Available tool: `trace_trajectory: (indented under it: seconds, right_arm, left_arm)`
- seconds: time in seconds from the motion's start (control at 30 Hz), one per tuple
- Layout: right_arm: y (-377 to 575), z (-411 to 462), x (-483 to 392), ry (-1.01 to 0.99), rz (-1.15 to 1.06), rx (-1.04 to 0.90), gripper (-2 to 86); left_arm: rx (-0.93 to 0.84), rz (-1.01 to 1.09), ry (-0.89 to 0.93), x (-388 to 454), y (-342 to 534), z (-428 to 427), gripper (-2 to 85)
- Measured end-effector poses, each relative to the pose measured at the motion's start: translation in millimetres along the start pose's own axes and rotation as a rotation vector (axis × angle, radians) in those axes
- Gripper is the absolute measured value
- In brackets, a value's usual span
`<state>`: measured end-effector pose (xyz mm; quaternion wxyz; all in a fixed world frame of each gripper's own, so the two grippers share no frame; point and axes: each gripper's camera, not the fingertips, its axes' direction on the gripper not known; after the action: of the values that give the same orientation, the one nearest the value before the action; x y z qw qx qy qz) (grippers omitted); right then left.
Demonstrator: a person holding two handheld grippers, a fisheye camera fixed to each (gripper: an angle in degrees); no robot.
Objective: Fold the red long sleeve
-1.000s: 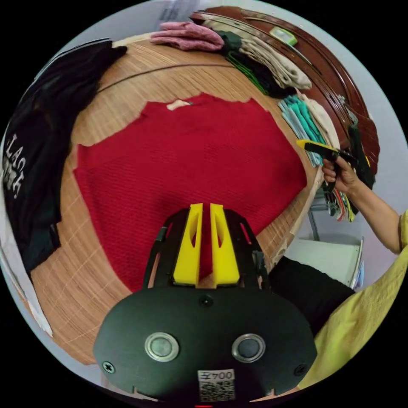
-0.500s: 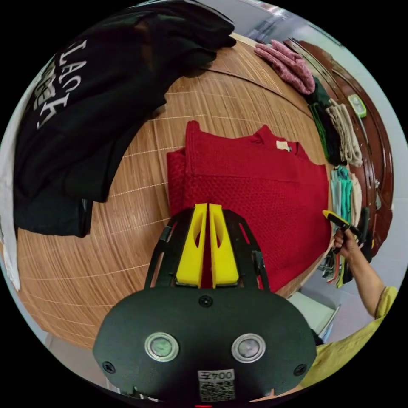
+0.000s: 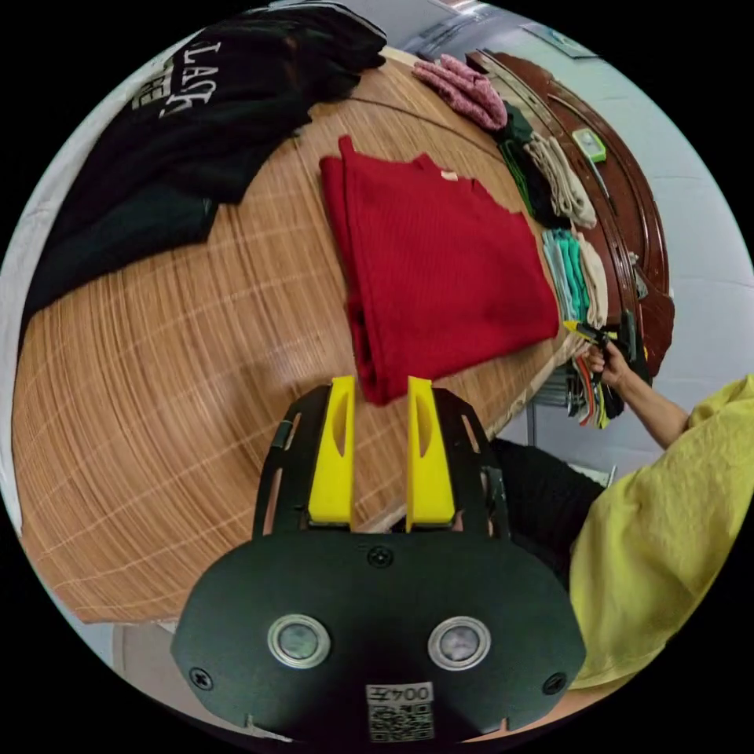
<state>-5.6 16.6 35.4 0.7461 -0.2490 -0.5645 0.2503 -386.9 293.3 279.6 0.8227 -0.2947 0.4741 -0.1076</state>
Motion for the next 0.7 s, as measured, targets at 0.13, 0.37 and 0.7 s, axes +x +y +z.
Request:
trace_trajectory:
  seconds: [0.13,0.37,0.7]
  right_arm:
    - [6.6,13.8,-10.2,0.038,-0.027,-0.049,11.6]
    - [-5.8,39.0,-29.3,0.114,-0.072,-0.107,12.6]
    - [-5.7,73.5,-46.3,0.196,-0.154,-0.166,12.7]
  left_arm:
    - [-0.083,0.089,-0.050,11.3,-7.3,33.5,10.5]
    - [-0.135,0.232,-0.144,22.3,-43.1,59.2,11.4]
    - [-0.148,0.250,-0.110,4.1,-57.5,68.3,9.2]
